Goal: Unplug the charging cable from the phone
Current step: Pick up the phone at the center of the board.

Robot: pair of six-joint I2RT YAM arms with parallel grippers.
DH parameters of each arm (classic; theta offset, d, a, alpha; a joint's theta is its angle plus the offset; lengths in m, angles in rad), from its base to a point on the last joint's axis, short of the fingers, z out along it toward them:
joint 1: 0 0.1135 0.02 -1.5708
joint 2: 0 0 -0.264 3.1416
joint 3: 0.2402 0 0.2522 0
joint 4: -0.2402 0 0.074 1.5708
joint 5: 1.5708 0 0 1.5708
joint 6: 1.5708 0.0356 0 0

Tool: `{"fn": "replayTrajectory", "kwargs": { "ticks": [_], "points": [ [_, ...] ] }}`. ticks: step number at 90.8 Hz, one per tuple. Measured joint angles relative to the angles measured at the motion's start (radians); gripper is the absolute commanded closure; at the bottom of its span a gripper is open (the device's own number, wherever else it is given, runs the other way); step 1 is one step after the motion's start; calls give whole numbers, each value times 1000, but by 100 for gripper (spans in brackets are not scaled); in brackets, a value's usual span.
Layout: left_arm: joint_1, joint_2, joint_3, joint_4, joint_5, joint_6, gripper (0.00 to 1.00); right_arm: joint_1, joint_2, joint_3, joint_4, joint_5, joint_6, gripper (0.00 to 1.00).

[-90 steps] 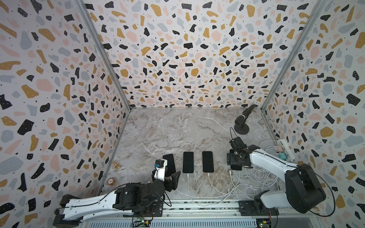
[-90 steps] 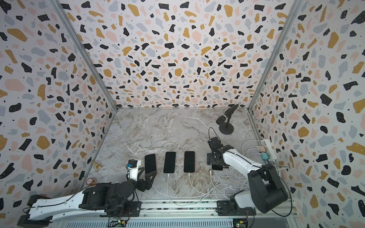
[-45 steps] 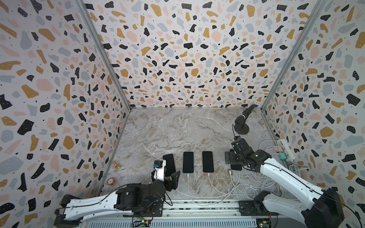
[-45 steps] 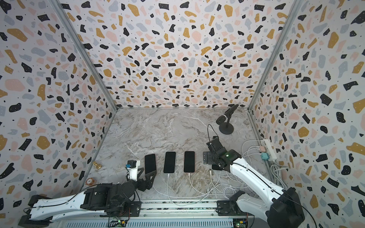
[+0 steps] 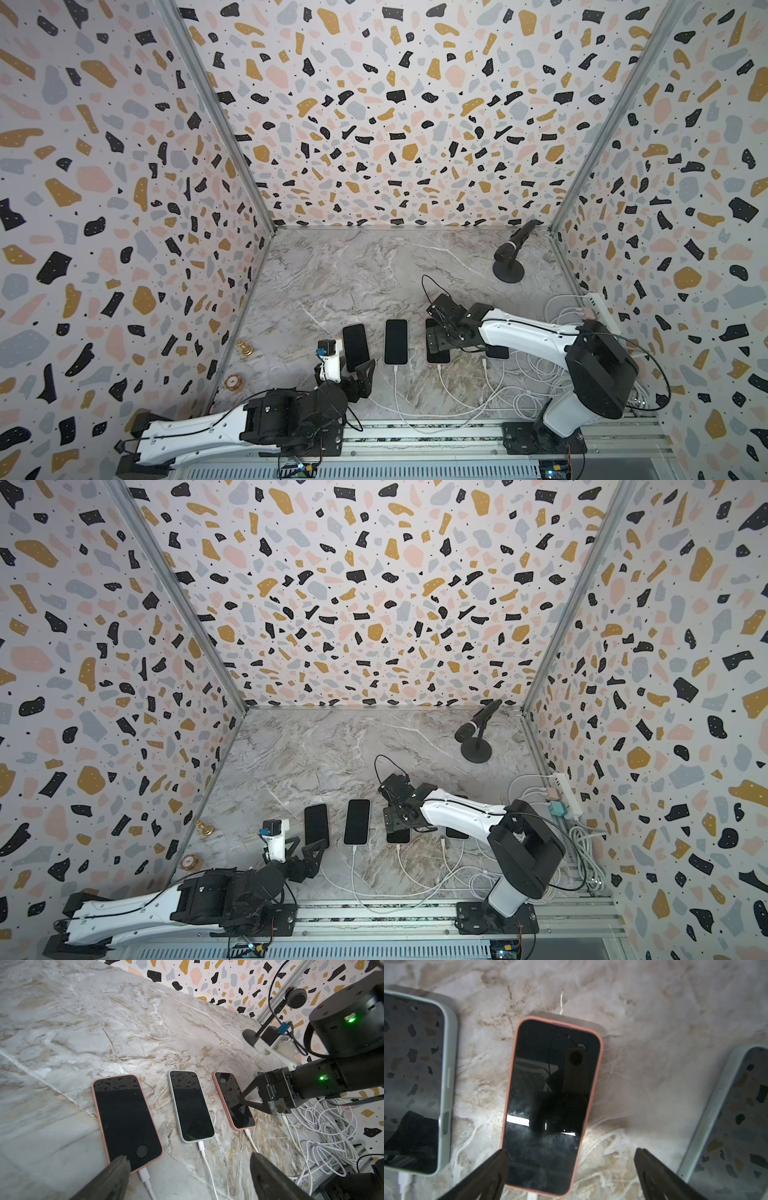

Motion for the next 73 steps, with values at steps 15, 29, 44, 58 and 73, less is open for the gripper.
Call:
{"fn": "replayTrajectory", "kwargs": {
  "ticks": [15, 29, 44, 58, 73],
  "points": [
    [0, -13, -9, -34, -13, -23, 1, 2, 64, 1, 56, -60, 19, 0],
    [0, -9, -9, -42, -18, -26, 0, 17, 89, 9, 79, -70, 23, 0],
    [0, 8, -9, -41, -15, -26, 0, 21, 126, 42, 72, -68, 27, 0],
    [0, 46, -13, -12, -3, -31, 0, 21, 145, 64, 47, -56, 44, 0],
    [0, 112, -38, 50, 27, -34, 0, 24, 159, 79, 27, -35, 63, 7]
  ]
}}
